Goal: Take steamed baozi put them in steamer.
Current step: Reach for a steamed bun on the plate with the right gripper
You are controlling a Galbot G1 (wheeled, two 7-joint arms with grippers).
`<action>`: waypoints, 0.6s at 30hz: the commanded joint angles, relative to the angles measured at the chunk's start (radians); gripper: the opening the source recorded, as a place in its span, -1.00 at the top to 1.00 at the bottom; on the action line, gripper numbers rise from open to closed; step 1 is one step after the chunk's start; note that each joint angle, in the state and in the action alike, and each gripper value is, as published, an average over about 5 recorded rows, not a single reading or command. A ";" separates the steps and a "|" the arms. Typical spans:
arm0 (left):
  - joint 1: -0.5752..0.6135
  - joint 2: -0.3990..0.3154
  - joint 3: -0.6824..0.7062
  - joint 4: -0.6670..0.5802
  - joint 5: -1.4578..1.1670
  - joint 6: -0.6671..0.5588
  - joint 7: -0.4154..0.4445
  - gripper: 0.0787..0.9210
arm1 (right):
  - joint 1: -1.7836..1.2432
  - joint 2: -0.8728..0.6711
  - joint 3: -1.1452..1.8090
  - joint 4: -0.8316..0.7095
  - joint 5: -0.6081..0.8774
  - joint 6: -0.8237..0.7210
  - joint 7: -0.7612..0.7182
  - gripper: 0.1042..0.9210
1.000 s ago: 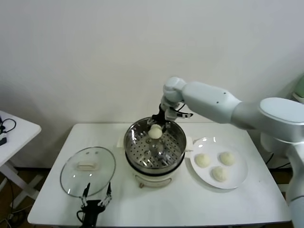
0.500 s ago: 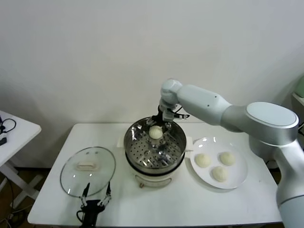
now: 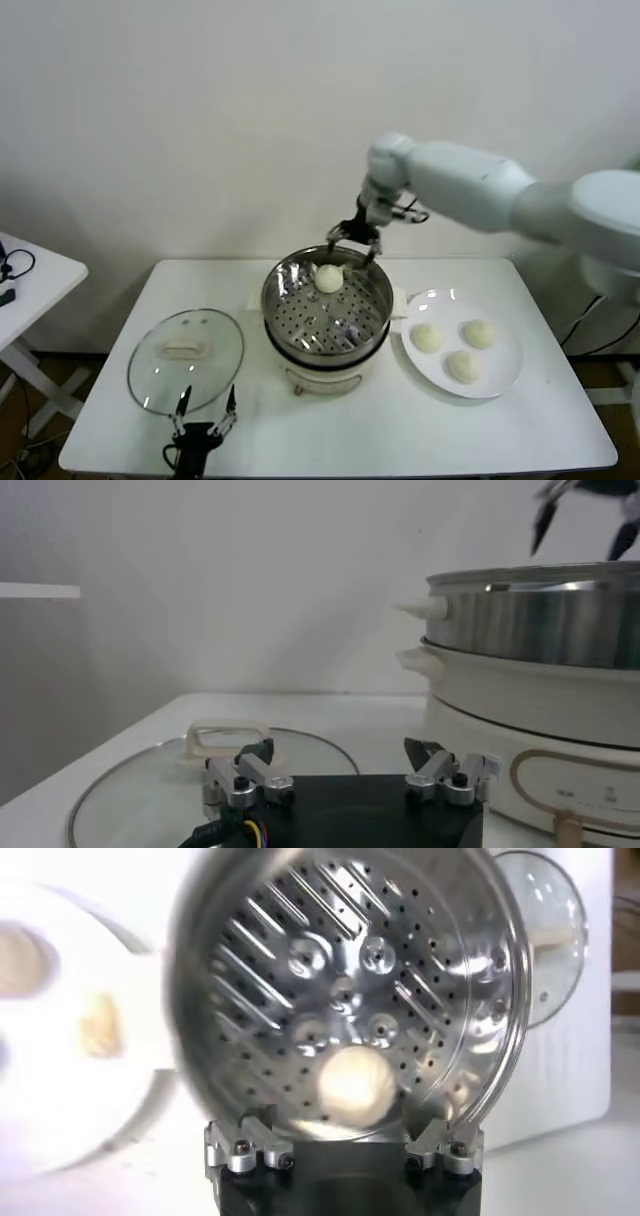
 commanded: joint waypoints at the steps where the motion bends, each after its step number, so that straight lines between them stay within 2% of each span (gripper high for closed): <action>1: 0.003 -0.005 0.002 -0.003 0.011 -0.007 0.001 -0.77 | 0.245 -0.210 -0.344 0.165 0.401 -0.699 -0.005 -0.76; 4: 0.001 -0.006 0.000 -0.002 0.009 -0.008 0.000 -0.77 | 0.245 -0.280 -0.377 0.247 0.449 -0.883 0.044 -0.76; 8: 0.000 -0.009 -0.003 -0.003 0.007 -0.008 -0.001 -0.77 | 0.194 -0.340 -0.369 0.329 0.484 -1.021 0.094 -0.76; 18: 0.007 -0.011 -0.019 -0.006 0.007 -0.009 -0.002 -0.77 | 0.010 -0.367 -0.259 0.336 0.423 -1.107 0.136 -0.76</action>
